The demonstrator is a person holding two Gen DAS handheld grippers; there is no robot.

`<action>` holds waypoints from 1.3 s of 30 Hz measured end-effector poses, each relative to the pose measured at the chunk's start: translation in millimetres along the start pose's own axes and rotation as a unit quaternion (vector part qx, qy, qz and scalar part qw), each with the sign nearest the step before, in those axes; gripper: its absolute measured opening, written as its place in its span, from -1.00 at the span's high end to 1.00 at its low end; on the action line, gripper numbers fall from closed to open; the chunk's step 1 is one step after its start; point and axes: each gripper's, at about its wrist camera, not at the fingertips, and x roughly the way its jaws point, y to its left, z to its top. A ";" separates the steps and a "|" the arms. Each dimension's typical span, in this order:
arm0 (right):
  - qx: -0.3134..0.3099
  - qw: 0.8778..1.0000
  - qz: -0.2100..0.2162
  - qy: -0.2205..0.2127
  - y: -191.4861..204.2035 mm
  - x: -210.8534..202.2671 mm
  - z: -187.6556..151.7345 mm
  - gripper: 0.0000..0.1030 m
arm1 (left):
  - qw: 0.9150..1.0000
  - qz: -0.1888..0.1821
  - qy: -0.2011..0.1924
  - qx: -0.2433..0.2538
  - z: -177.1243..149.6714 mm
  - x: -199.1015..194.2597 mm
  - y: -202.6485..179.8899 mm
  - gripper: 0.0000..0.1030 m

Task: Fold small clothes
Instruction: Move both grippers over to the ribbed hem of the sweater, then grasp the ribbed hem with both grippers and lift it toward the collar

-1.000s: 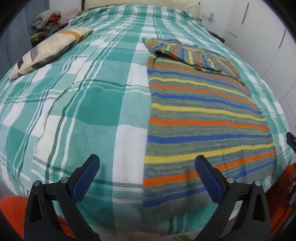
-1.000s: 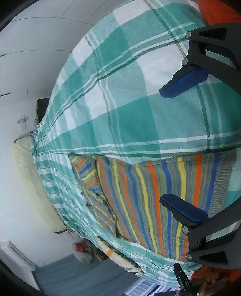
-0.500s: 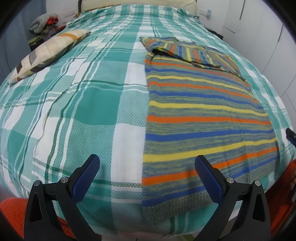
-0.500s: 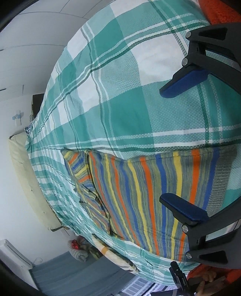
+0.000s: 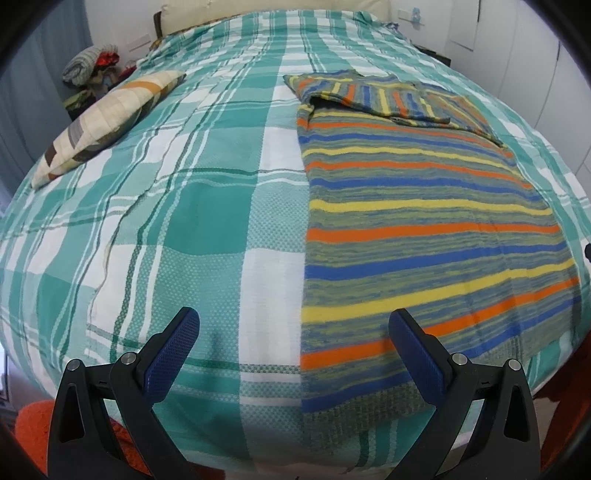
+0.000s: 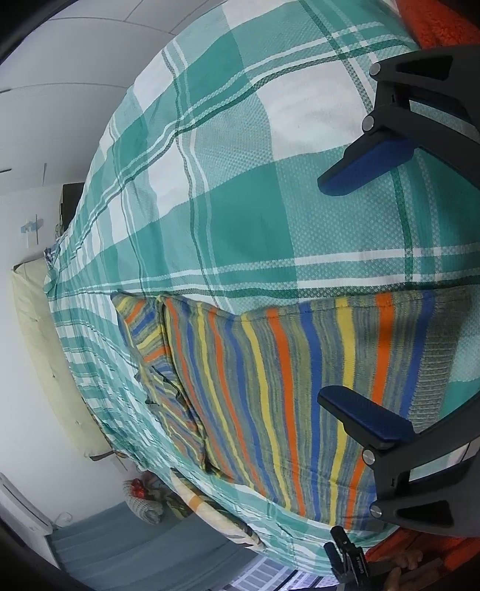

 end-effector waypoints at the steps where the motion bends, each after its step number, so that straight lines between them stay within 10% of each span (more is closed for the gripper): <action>1: -0.002 1.000 0.000 0.001 0.6 0.4 -0.6 -0.98 | 1.000 0.003 -0.001 0.002 -0.2 -0.3 -0.5 -0.99; 25: -0.006 1.000 0.003 0.015 7.0 7.3 -5.5 -0.98 | 0.998 0.037 0.010 0.045 -4.1 3.3 -12.1 -0.99; 32: 0.054 0.995 0.074 0.039 -21.5 -13.4 16.3 -0.96 | 0.992 -0.110 0.059 0.020 -16.9 2.9 -9.9 -0.97; 35: 0.077 0.983 0.116 0.122 -37.6 -10.2 19.8 -0.77 | 0.986 -0.150 0.076 0.016 -20.4 6.4 -14.8 -0.89; 39: 0.073 0.966 0.159 0.190 -35.1 -1.7 1.6 -0.65 | 0.984 -0.148 0.093 0.020 -22.1 11.7 -23.5 -0.60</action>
